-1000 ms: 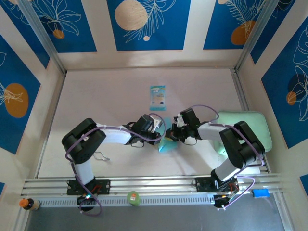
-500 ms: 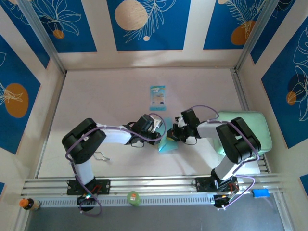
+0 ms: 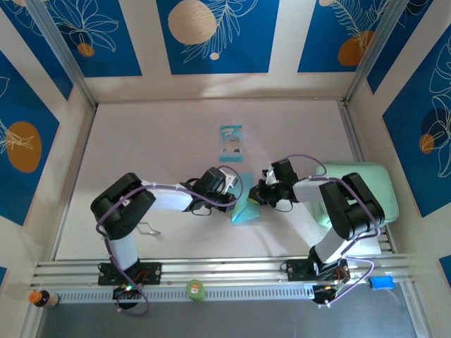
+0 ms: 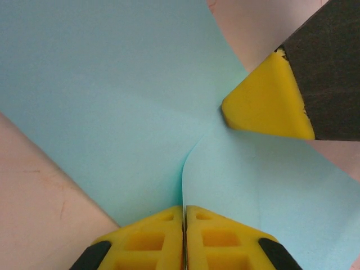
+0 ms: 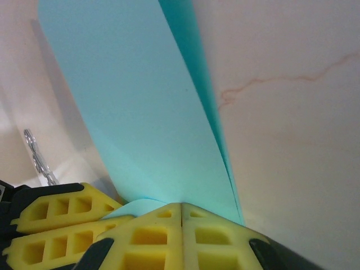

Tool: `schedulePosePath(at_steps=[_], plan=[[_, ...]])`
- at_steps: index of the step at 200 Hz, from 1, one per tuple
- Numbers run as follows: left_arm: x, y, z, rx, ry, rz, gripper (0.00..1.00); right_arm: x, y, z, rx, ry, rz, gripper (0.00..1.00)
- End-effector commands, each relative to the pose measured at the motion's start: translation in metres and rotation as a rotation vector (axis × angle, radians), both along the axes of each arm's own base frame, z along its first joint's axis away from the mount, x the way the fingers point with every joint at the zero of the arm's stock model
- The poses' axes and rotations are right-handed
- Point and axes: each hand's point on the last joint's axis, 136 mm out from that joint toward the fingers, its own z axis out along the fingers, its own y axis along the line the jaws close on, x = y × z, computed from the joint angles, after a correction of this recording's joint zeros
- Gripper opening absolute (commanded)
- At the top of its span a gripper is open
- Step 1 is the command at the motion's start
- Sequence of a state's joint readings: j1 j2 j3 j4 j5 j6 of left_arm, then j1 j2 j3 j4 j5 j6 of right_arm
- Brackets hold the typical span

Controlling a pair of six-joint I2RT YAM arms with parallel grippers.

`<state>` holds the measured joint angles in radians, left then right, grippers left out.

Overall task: Fold a paper plane with a square sheet of paper (pick it up from the middle)
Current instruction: Fold the triangle a second time at the center of the table.

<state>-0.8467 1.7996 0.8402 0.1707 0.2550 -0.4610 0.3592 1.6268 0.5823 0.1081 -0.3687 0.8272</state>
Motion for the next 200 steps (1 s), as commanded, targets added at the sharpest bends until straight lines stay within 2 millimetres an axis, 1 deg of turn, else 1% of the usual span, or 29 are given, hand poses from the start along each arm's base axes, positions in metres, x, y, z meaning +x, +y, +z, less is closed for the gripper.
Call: schedulePosePath(at_steps=[1,34,65,97,109,122,131,160,185,200], plan=[[-0.013,0.012,-0.022,0.076,0.055,-0.023,0.11,-0.007,-0.017,-0.017,-0.06,0.039,-0.046,0.03],[-0.014,0.013,-0.023,0.081,0.058,-0.023,0.11,0.005,-0.015,0.0,0.034,0.031,-0.083,0.03],[-0.014,0.013,-0.024,0.08,0.06,-0.022,0.11,0.008,-0.029,0.0,-0.064,0.008,-0.108,0.04],[-0.013,0.012,-0.023,0.077,0.059,-0.021,0.11,0.008,-0.018,0.031,-0.01,-0.085,-0.06,0.05],[-0.013,0.012,-0.022,0.077,0.059,-0.021,0.11,0.005,-0.012,0.041,0.004,-0.118,-0.036,0.06],[-0.014,0.012,-0.022,0.076,0.058,-0.021,0.11,-0.002,-0.001,0.048,0.029,-0.127,0.008,0.05],[-0.013,0.012,-0.022,0.076,0.058,-0.021,0.11,-0.007,0.005,0.048,0.042,-0.104,0.036,0.05],[-0.012,0.011,-0.021,0.073,0.057,-0.021,0.11,-0.022,0.023,0.038,0.052,-0.058,0.092,0.04],[-0.013,0.011,-0.022,0.075,0.058,-0.023,0.11,-0.026,0.032,0.032,0.077,-0.033,0.116,0.03],[-0.013,0.012,-0.022,0.075,0.058,-0.023,0.11,-0.027,0.034,0.026,0.076,-0.013,0.127,0.03]])
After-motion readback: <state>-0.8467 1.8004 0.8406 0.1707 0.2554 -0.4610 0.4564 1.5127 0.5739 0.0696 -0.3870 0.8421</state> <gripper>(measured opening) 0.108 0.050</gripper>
